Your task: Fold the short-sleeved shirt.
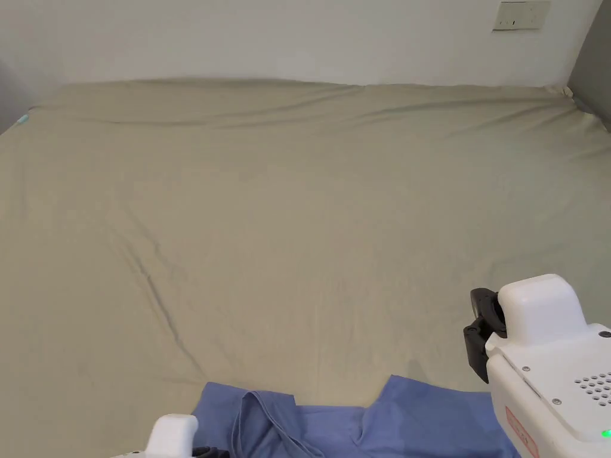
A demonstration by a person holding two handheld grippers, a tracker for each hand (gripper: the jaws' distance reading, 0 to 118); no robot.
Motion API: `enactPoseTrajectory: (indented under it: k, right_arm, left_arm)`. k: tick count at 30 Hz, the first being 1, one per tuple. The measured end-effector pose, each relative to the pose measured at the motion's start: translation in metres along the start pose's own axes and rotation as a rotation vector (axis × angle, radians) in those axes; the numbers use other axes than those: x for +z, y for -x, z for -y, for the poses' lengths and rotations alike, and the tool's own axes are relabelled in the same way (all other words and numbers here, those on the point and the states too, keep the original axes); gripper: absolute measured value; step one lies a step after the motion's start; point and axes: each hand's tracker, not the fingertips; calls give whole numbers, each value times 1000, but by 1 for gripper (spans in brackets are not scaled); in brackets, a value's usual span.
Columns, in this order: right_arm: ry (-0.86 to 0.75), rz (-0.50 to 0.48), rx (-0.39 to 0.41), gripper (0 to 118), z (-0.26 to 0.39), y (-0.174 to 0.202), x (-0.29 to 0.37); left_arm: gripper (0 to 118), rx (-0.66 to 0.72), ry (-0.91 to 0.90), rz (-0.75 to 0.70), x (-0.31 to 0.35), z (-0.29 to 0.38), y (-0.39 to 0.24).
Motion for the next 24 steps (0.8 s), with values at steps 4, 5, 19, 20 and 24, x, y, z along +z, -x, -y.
enactPoseTrajectory:
  k: [4, 5, 19, 20, 24]
  right_arm:
    - [11, 7, 1, 2, 4, -5, 1]
    - [14, 9, 0, 2, 5, -7, 1]
    - [55, 32, -28, 2, 17, -22, -11]
    - [59, 33, -31, 2, 18, -23, -13]
    - [68, 35, -41, 2, 18, -24, -17]
  left_arm:
    - [0, 15, 18, 47, -13, -13, -12]
    - [0, 6, 21, 82, -14, -16, -17]
    - [0, 49, 57, 240, -65, -55, -56]
    - [0, 44, 59, 249, -68, -56, -62]
    - [0, 36, 78, 278, -86, -61, -85]
